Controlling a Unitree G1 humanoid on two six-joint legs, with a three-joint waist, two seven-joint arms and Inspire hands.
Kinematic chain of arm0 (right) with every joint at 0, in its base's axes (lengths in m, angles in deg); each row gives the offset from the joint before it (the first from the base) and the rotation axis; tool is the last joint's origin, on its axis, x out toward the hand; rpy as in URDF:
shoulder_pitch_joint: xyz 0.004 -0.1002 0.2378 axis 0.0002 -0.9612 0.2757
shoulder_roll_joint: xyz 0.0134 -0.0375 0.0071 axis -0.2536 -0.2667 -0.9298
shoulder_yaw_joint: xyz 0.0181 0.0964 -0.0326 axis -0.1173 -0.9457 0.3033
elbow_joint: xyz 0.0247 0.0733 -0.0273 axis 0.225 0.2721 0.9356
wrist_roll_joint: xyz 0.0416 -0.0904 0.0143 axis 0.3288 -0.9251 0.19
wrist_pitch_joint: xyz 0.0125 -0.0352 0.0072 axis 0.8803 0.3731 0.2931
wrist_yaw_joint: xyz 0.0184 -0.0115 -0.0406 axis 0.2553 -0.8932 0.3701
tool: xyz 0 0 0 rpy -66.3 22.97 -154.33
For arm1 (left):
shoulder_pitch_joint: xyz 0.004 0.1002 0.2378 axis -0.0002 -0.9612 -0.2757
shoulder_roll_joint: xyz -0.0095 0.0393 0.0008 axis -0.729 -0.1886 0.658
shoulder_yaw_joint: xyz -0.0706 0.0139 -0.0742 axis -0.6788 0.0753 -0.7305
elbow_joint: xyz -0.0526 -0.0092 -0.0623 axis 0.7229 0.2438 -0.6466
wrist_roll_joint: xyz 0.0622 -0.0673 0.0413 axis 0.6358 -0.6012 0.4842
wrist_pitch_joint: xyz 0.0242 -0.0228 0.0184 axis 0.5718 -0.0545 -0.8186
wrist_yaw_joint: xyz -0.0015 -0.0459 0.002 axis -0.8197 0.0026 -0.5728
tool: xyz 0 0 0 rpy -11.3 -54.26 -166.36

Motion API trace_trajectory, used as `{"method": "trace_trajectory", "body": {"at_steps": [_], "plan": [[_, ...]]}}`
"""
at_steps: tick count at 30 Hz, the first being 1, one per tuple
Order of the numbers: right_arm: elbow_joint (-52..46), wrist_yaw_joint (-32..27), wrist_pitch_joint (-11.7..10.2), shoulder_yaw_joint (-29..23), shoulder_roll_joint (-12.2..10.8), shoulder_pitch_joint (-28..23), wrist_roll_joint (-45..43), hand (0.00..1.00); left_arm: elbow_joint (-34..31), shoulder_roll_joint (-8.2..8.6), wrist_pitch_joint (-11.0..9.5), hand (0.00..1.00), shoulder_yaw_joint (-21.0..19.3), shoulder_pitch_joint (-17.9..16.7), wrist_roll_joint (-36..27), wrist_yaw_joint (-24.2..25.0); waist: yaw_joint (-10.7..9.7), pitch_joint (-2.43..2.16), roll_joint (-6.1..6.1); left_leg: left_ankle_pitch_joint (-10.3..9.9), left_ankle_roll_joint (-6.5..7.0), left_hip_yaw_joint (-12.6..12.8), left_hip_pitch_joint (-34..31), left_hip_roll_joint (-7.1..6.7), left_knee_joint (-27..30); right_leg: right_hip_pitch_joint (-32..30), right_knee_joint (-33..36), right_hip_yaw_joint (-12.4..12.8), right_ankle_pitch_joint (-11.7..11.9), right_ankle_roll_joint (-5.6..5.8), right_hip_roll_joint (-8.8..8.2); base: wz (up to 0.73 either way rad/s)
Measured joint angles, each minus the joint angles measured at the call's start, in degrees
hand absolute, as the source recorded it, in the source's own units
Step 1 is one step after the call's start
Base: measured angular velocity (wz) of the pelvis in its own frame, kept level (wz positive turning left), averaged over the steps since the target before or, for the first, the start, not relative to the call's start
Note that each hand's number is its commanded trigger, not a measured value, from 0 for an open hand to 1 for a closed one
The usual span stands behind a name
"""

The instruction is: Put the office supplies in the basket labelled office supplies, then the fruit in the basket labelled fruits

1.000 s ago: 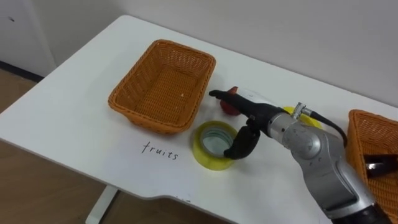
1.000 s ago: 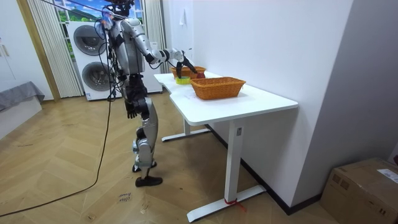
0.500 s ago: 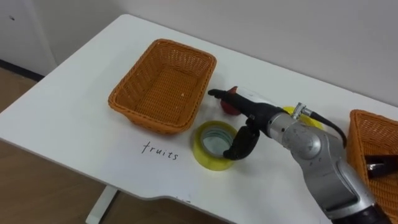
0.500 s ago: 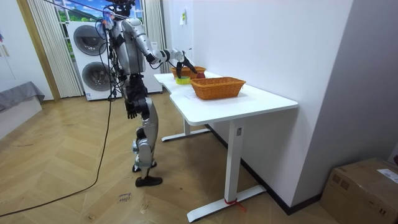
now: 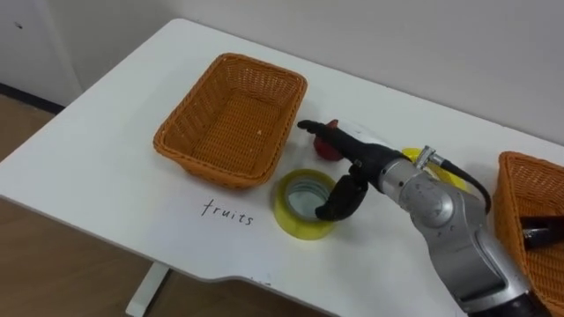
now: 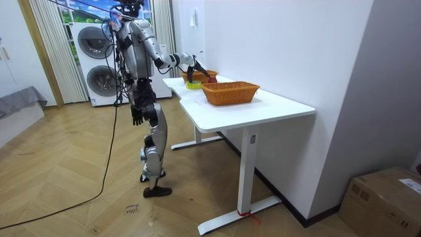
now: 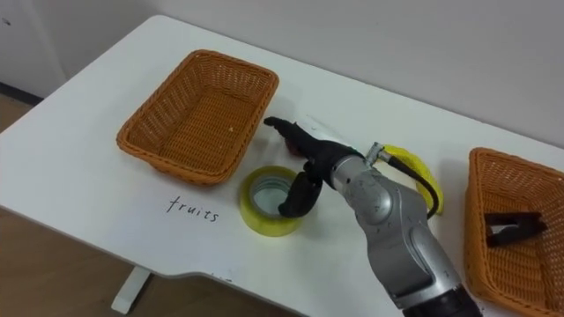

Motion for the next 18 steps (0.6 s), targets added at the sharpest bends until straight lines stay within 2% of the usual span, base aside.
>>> {"method": "trace_trajectory", "body": {"at_steps": [8,18], "plan": [[0.22,-5.50,-0.59,0.01,-0.42,-0.61,0.03,0.00,-0.06,0.10,0.14,0.00,0.00,-1.29,0.01,-0.07,-0.01,-0.15,0.48,0.00,0.00,-0.15,-0.04,0.00,-0.01,0.00,-0.02,-0.04,0.00,0.00,0.00,0.00],[0.25,-7.26,-0.92,0.03,-0.48,-1.33,0.04,0.00,-0.13,0.17,0.34,0.00,0.07,-1.46,0.10,-0.10,0.05,-0.61,1.04,0.07,-0.07,-0.13,-0.01,-0.01,0.07,0.04,0.01,-0.04,0.00,0.00,-0.02,0.00]]}}
